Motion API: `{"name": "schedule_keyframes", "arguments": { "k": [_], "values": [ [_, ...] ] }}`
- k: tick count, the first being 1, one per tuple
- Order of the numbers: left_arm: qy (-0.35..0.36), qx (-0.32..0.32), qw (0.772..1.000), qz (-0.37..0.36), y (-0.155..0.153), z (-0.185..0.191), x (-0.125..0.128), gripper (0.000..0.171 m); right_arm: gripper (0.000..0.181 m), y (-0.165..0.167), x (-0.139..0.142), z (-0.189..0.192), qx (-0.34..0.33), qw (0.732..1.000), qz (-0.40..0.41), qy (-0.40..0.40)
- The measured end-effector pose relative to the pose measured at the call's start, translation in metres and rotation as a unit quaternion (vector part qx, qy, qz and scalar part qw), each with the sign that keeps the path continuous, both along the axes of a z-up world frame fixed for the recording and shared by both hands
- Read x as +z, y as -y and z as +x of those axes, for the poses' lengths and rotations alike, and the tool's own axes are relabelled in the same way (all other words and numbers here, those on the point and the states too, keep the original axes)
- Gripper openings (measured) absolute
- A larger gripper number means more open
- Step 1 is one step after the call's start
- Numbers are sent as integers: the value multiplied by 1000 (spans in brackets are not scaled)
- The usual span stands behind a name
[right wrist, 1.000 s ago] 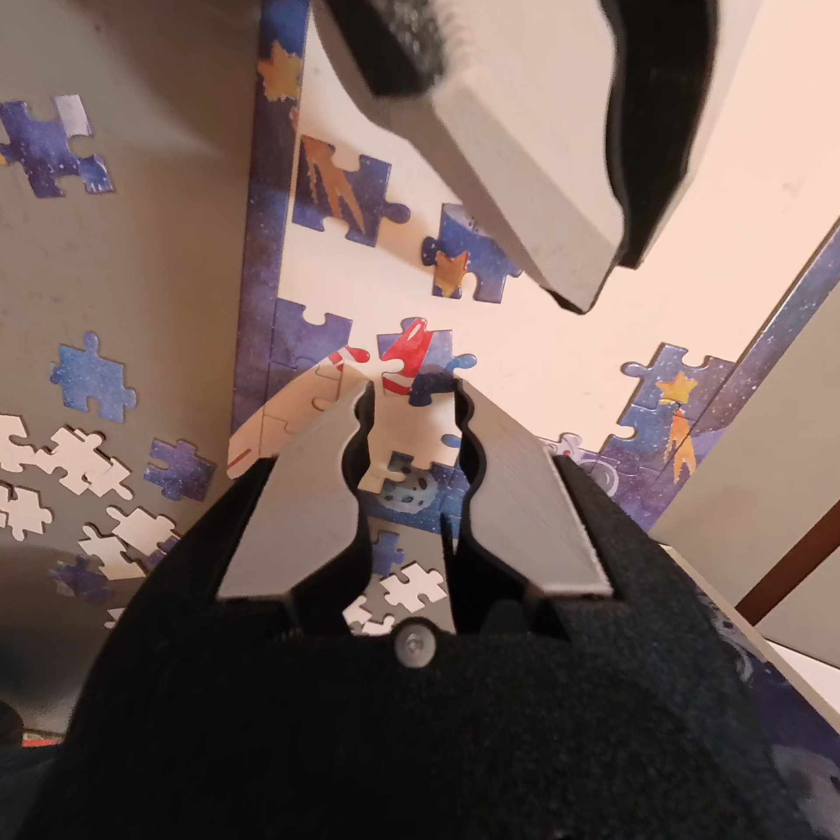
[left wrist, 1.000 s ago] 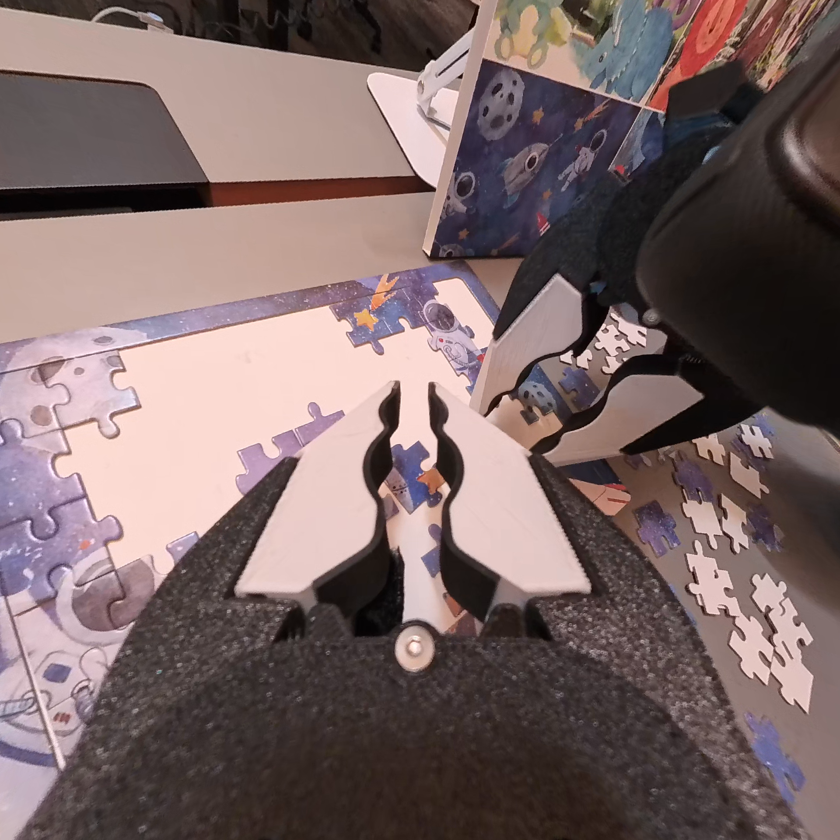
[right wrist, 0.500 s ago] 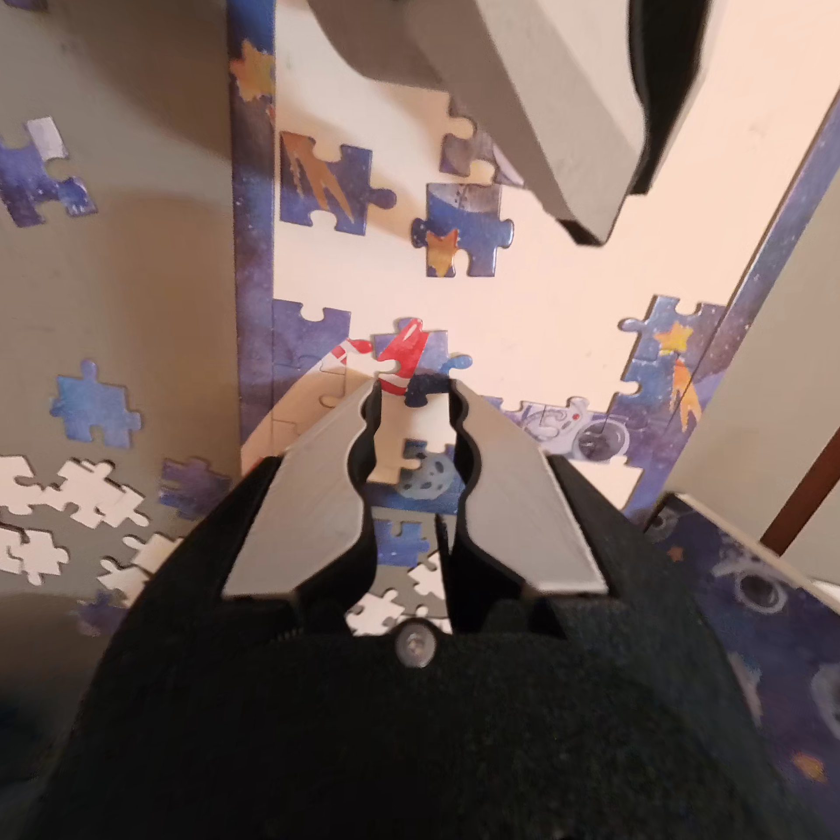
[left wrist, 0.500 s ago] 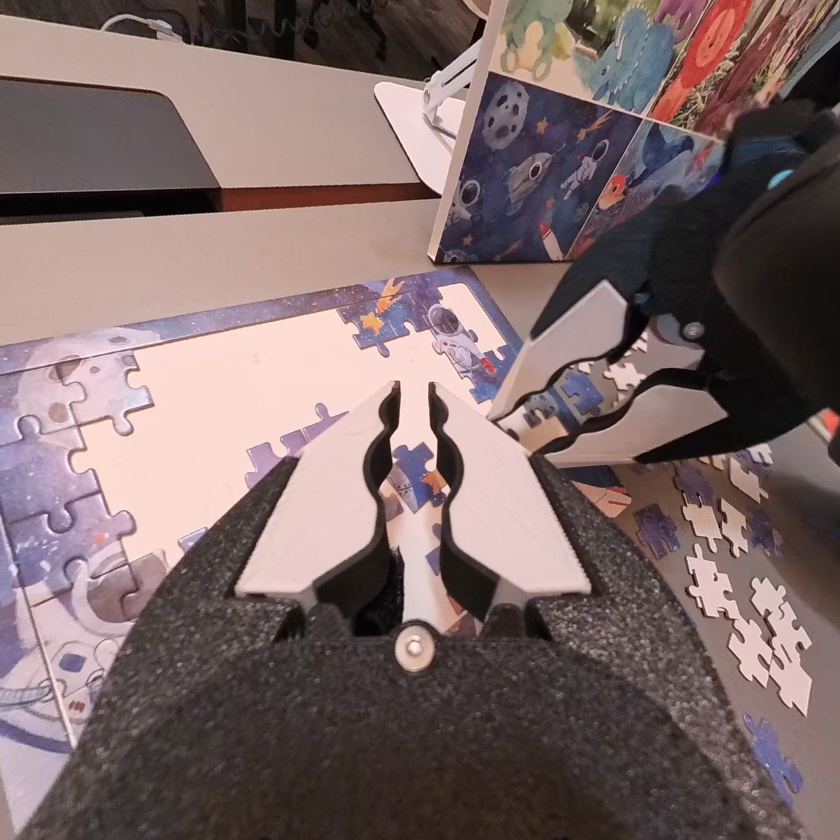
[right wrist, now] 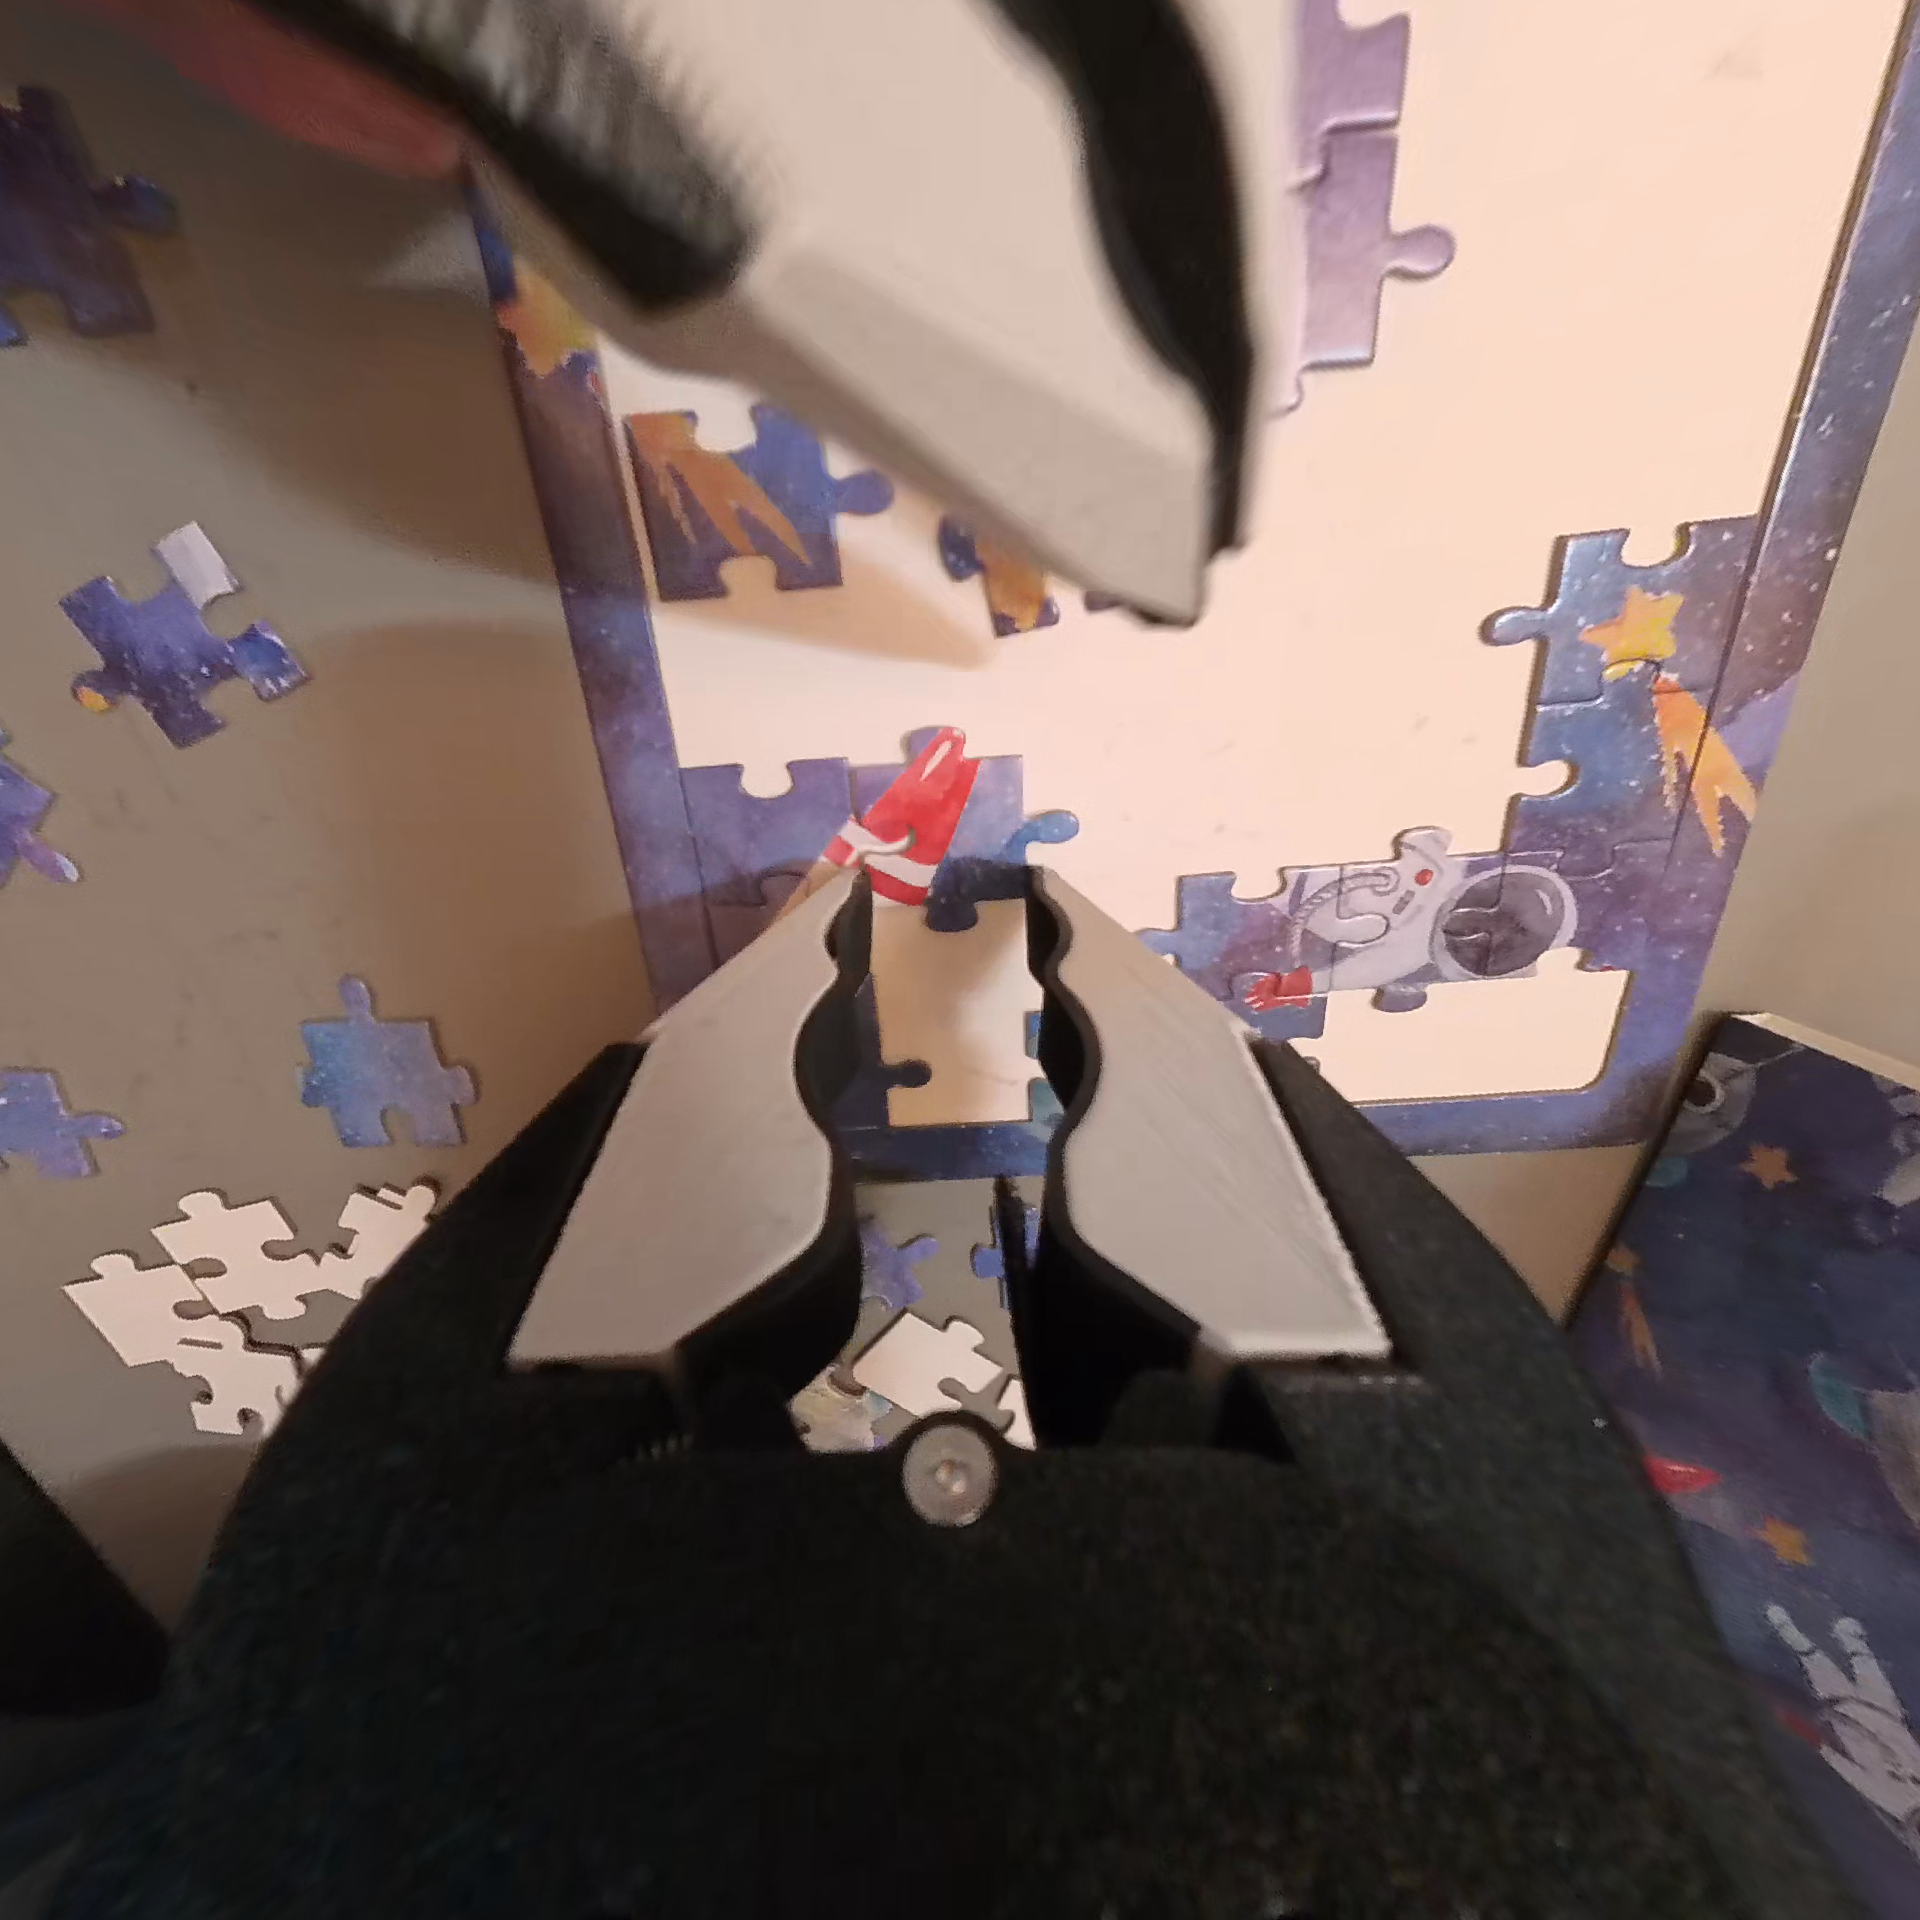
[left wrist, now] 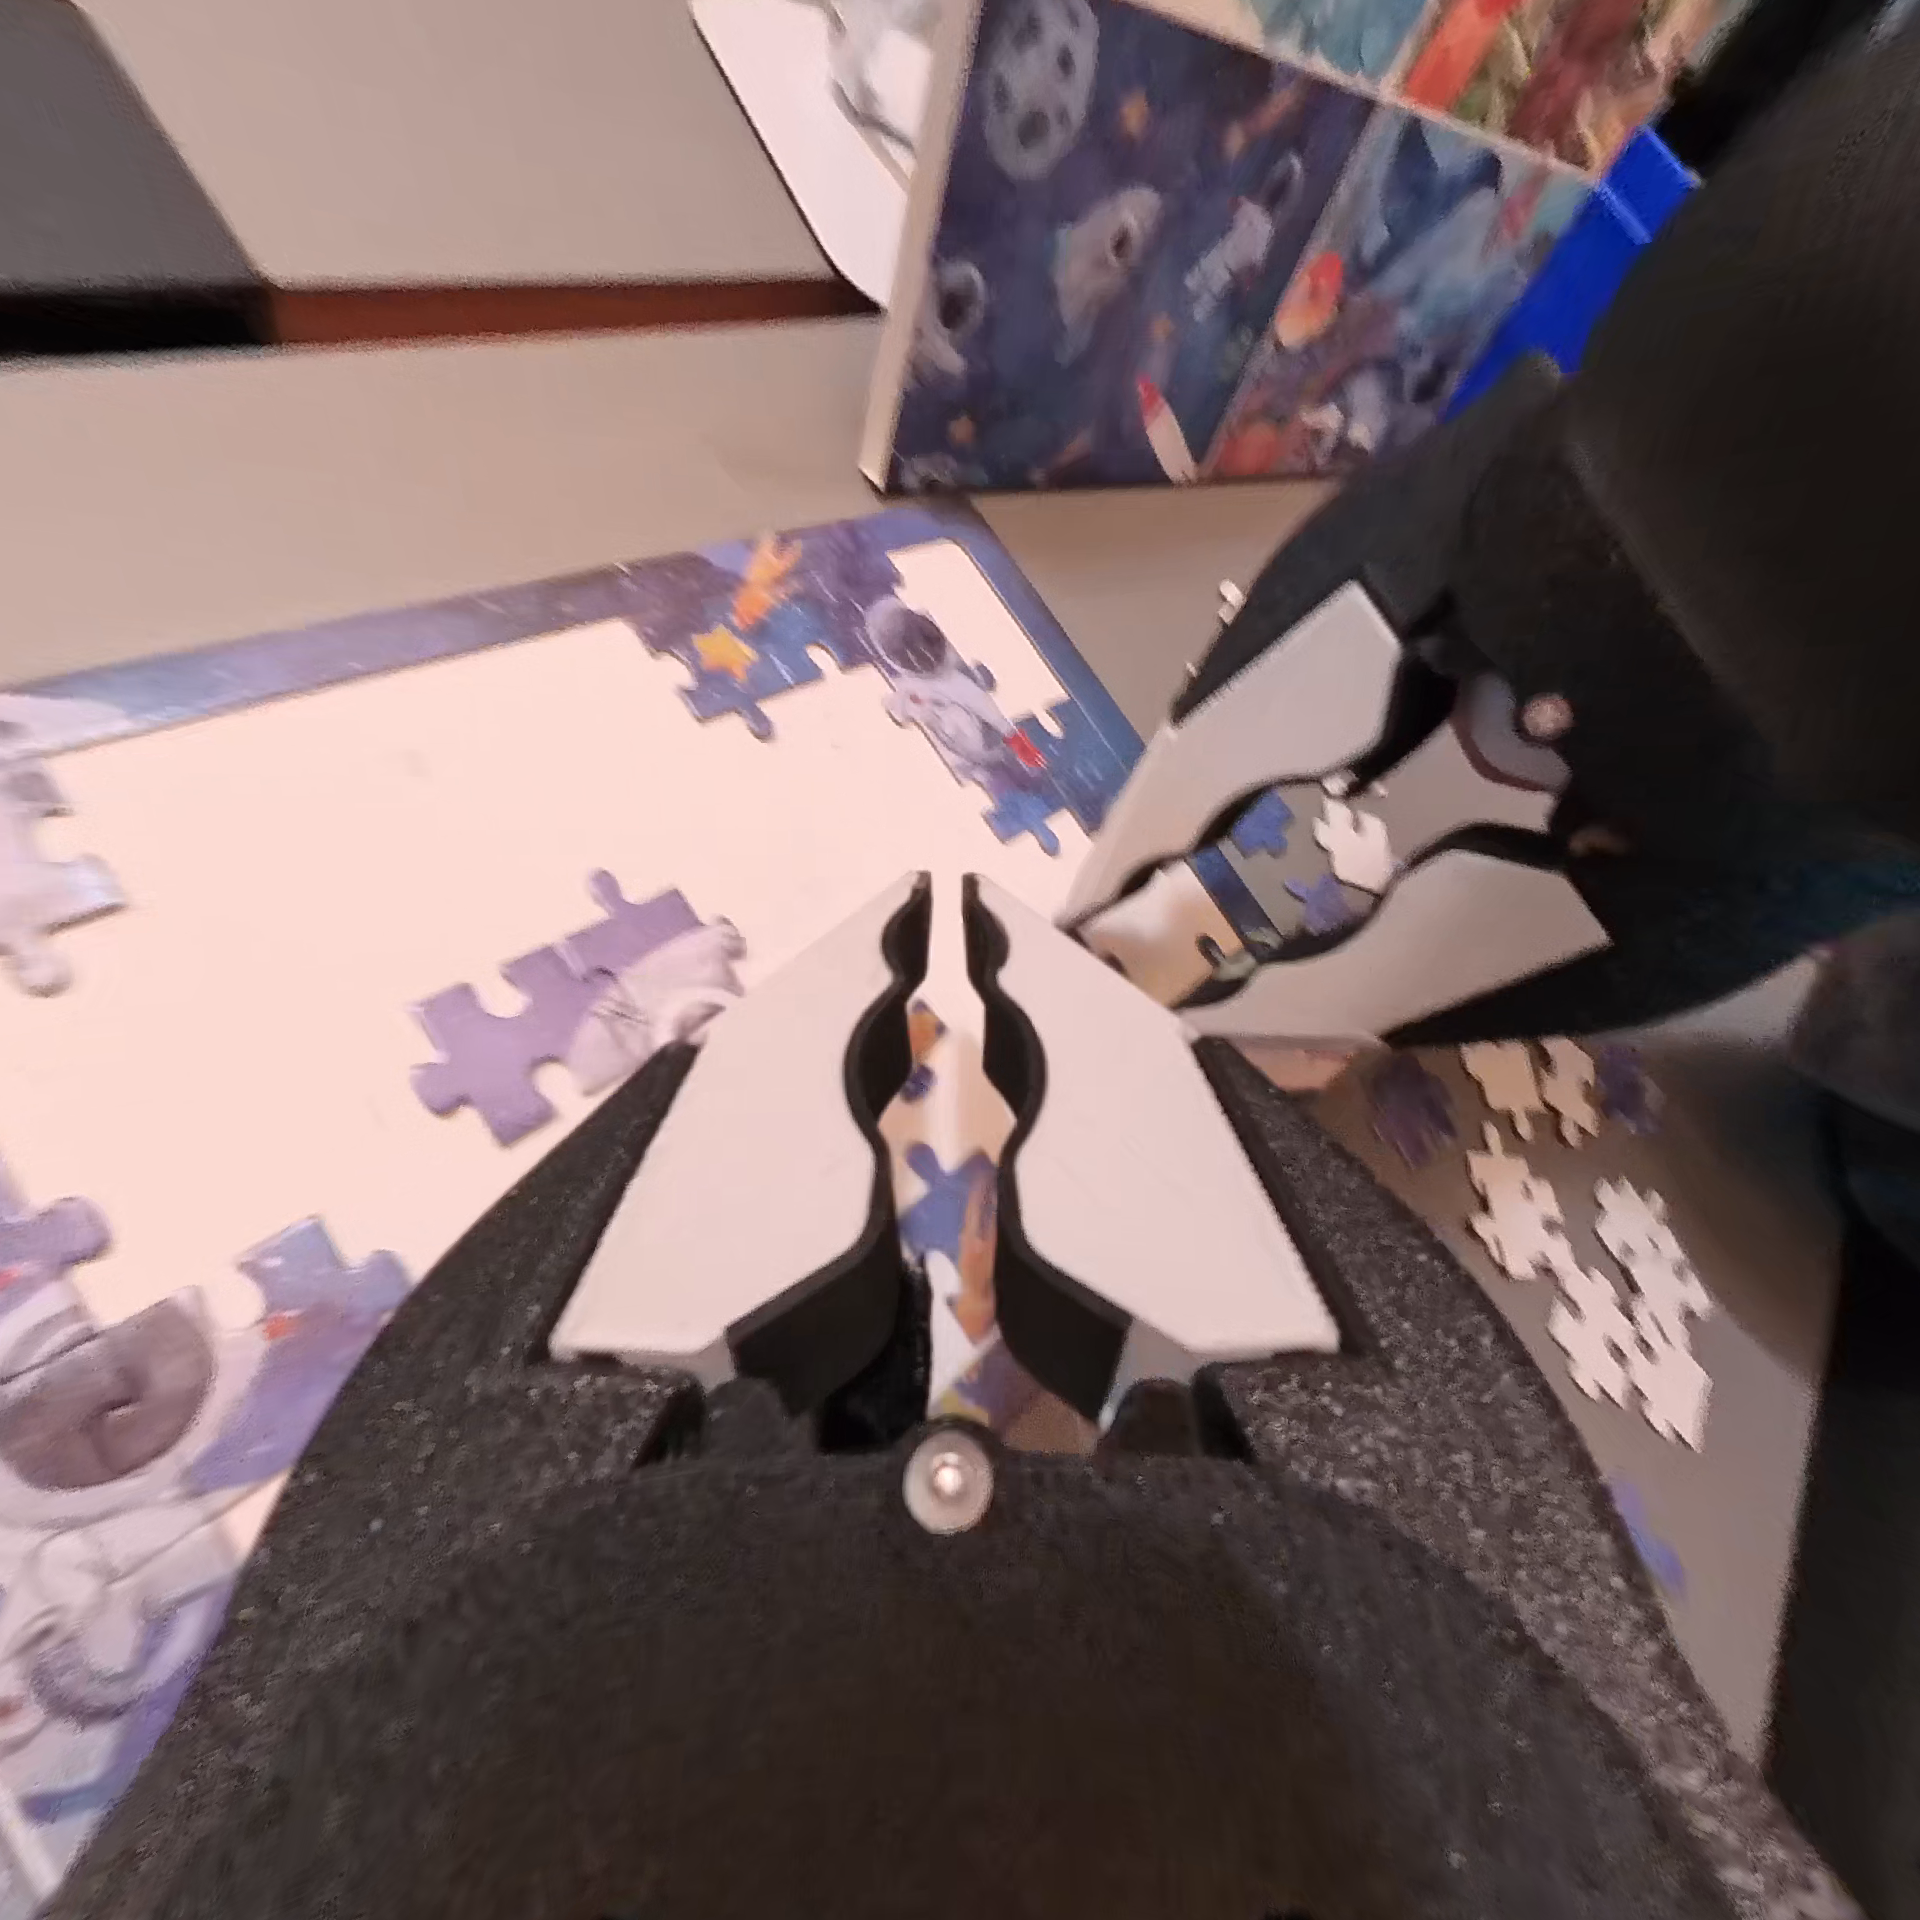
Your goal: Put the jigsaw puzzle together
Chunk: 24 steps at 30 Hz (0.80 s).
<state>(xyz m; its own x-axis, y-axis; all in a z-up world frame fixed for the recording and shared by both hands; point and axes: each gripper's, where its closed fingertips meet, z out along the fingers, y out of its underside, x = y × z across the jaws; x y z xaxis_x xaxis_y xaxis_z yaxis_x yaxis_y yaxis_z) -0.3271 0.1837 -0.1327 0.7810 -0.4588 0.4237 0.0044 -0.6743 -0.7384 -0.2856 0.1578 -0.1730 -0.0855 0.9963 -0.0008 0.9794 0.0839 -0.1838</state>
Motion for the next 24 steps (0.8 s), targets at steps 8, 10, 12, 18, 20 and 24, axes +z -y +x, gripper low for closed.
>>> {"name": "schedule_keyframes", "arguments": {
  "k": [8, 10, 12, 18, 20, 24],
  "values": [
    [0, -89, 995, -51, 25, 26, -17, 0, 25, 1, -1, 0, -8, 1000, -8, 0],
    [-12, -100, 993, -55, 28, 31, -21, 0, 25, 3, -1, 0, -7, 1000, -15, -4],
    [-19, -109, 992, -61, 31, 35, -25, 0, 26, 2, 0, 1, -9, 1000, -13, -9],
    [-46, -118, 989, -71, 34, 39, -36, 0, 5, 7, 13, -1, -8, 998, -26, -58],
    [-42, -118, 989, -75, 34, 40, -36, 0, 0, 13, 13, -4, 2, 997, -32, -74],
    [-41, -118, 989, -75, 34, 40, -37, 0, 0, 16, -2, 0, -3, 998, -34, -61]
  ]
}}
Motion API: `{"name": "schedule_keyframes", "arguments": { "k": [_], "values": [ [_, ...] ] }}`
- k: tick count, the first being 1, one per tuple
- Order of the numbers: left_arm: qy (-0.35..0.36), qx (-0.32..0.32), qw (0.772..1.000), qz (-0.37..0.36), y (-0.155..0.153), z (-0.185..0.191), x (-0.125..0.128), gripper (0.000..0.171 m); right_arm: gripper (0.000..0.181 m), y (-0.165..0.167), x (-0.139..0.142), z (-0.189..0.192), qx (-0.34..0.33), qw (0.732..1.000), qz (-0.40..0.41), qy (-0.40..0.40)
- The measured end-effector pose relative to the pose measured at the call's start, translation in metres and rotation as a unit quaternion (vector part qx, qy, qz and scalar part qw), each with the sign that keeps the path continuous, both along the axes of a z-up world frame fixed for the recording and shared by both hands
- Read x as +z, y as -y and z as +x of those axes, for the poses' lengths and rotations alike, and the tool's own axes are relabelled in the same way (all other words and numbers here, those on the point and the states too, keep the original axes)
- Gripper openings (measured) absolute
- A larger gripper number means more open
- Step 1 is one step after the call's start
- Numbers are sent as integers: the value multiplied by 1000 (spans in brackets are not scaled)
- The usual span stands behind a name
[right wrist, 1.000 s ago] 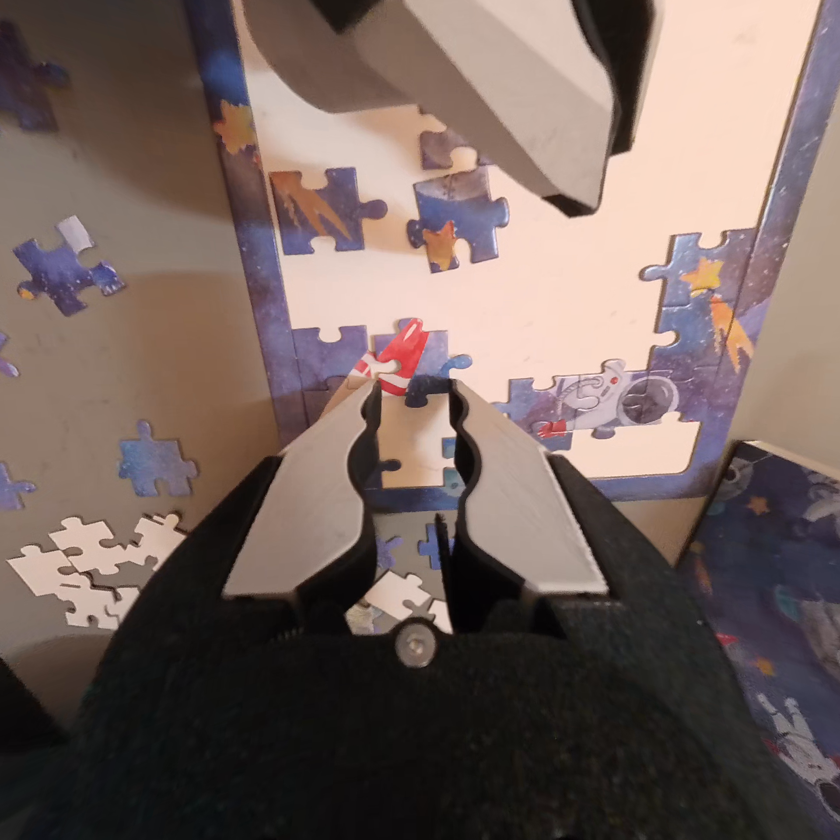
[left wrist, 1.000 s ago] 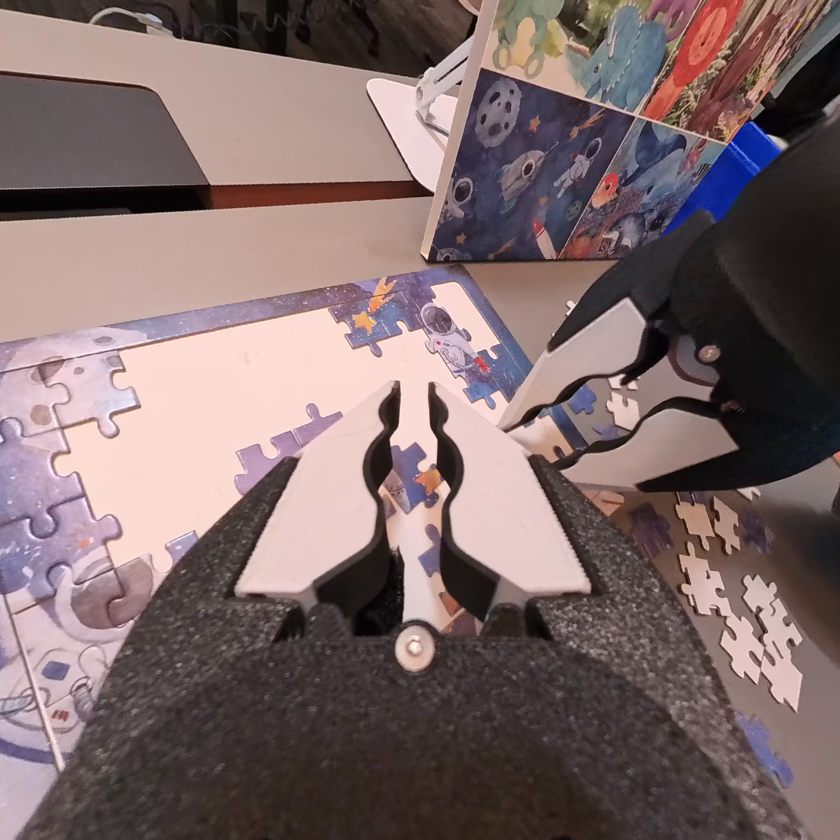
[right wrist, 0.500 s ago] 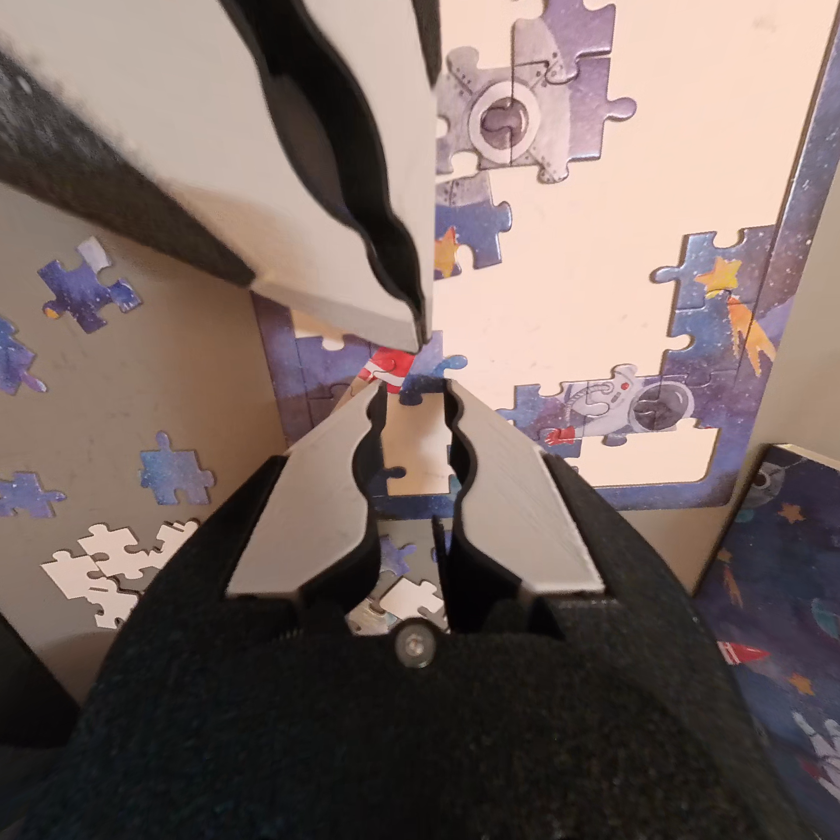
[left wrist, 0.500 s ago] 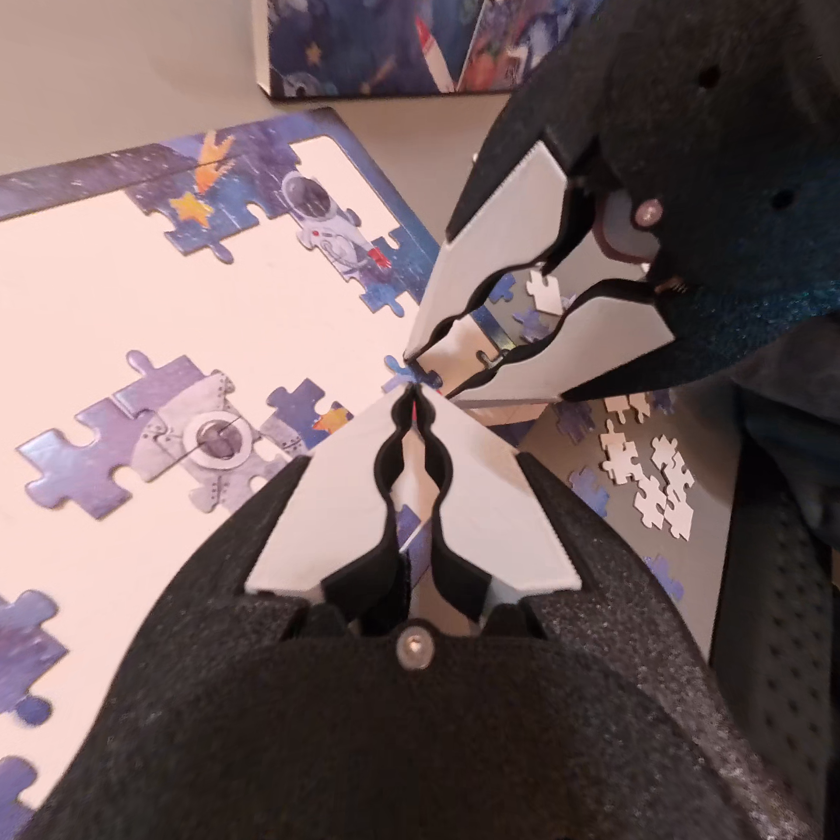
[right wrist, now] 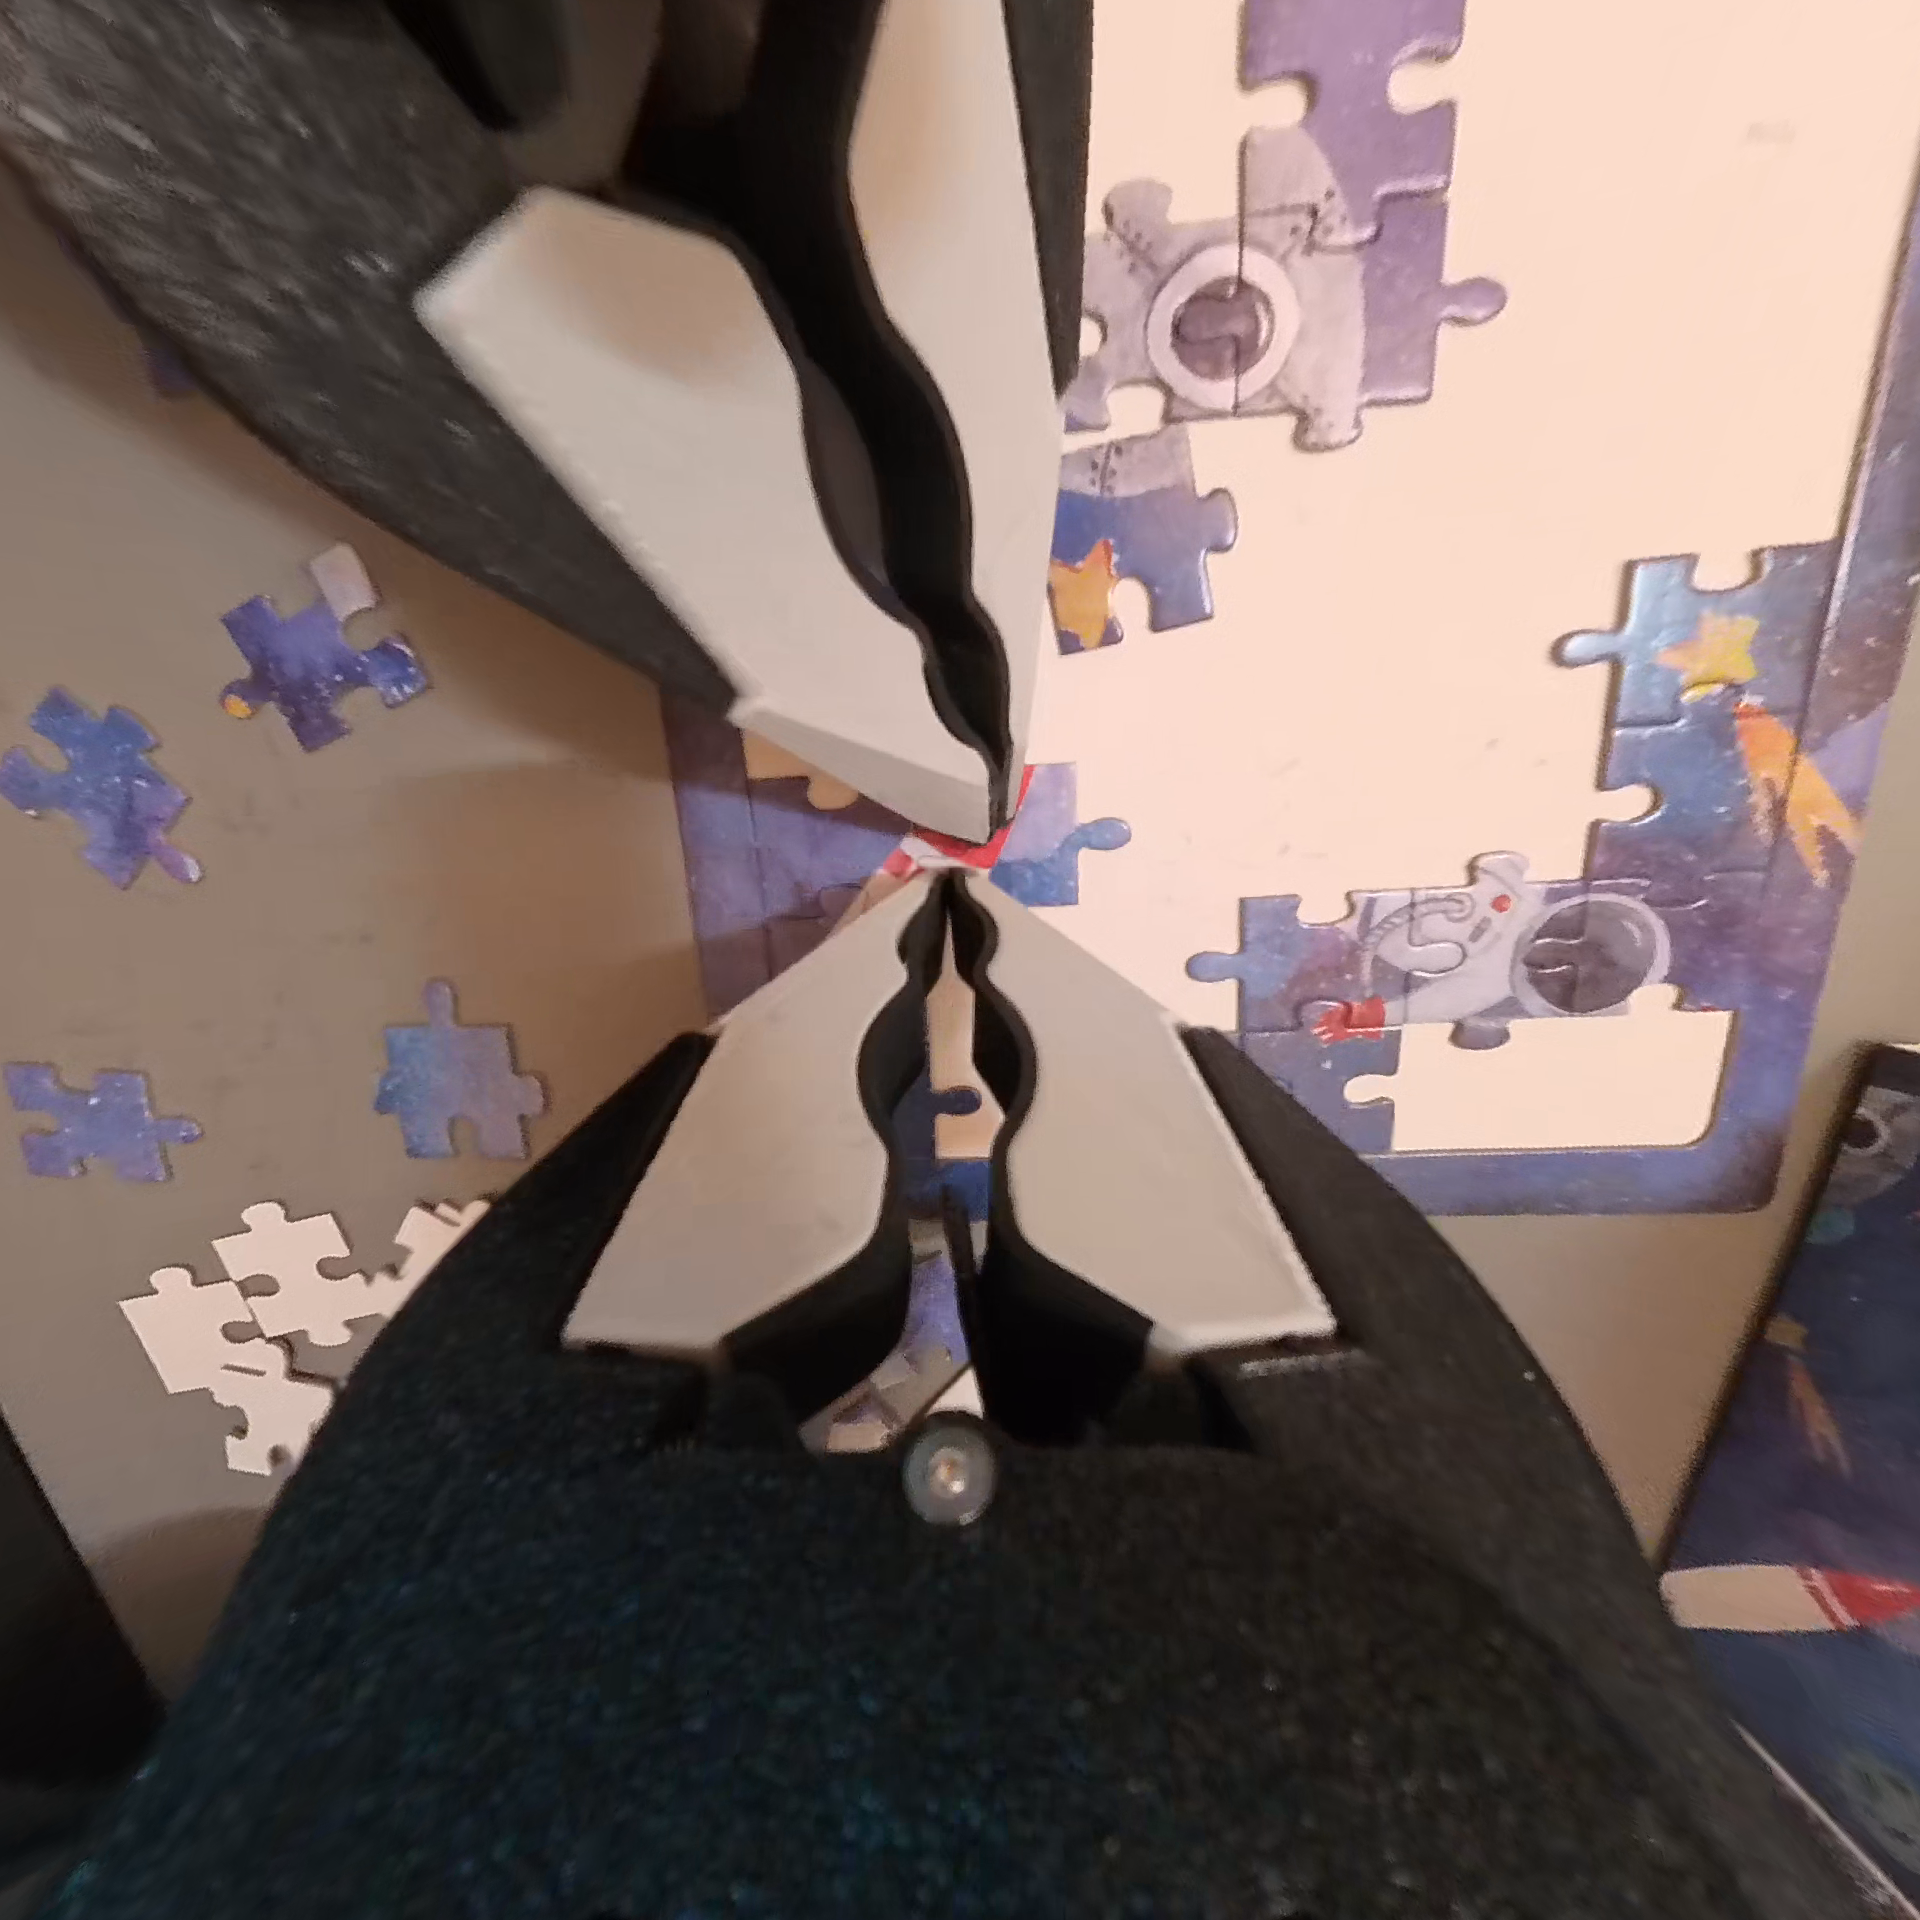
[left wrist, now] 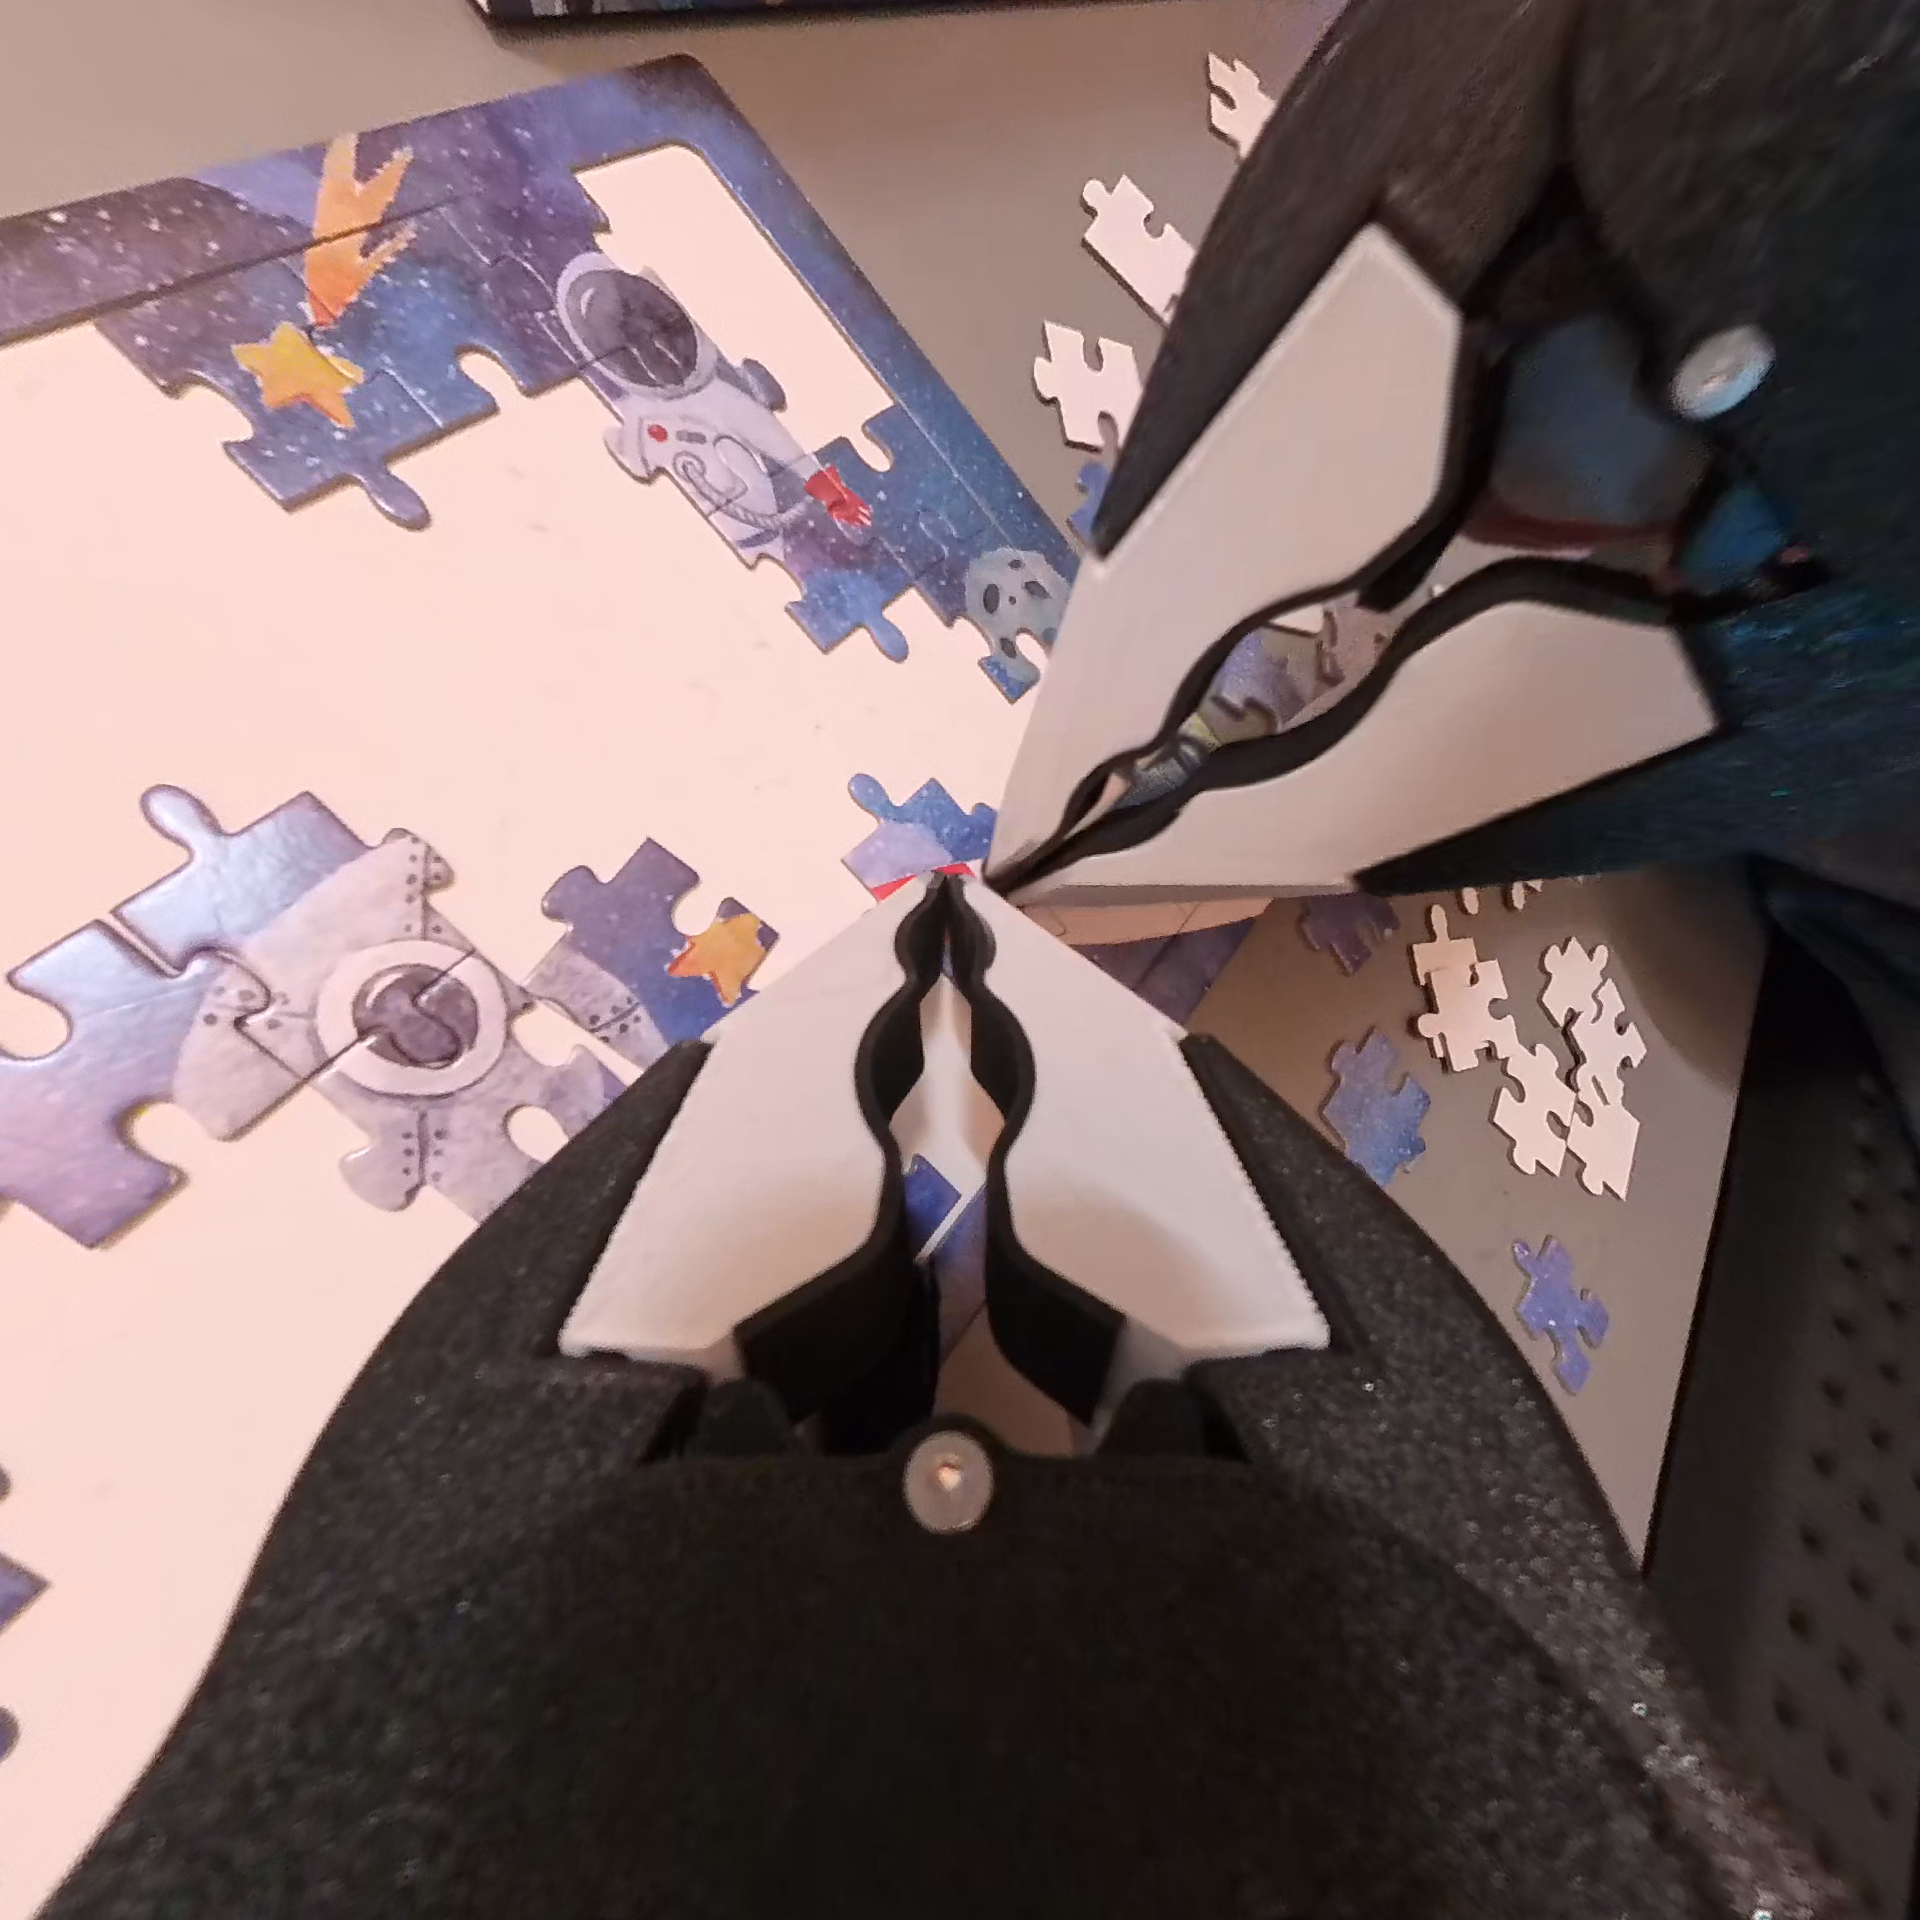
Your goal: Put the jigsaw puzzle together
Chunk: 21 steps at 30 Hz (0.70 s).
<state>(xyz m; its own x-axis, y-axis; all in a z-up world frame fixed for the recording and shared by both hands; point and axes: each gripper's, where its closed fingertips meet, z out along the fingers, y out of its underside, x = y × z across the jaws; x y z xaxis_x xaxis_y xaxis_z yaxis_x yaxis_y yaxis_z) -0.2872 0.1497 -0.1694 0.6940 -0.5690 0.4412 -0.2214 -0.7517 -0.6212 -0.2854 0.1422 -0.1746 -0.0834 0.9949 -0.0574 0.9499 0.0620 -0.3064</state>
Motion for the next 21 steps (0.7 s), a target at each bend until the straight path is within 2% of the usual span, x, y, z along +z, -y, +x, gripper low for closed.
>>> {"name": "schedule_keyframes", "arguments": {
  "k": [6, 10, 14, 17, 21],
  "values": [
    [10, 0, 1000, -5, 1, -2, 3, 0, 0, 1, -1, -3, -15, 1000, -9, -16],
    [-15, -11, 1000, 3, 4, -3, -1, 0, 0, -2, 1, 1, -9, 1000, 4, -8],
    [-24, -11, 1000, 8, 4, -3, -1, 0, 0, -10, 31, 12, -30, 998, 39, -34],
    [-31, -12, 999, 15, 4, -3, -1, 0, 0, -16, 54, 38, -67, 990, 98, -72],
    [-37, -10, 999, 18, 4, -3, -1, 0, 0, -14, 73, 95, -154, 971, 122, -137]
  ]
}}
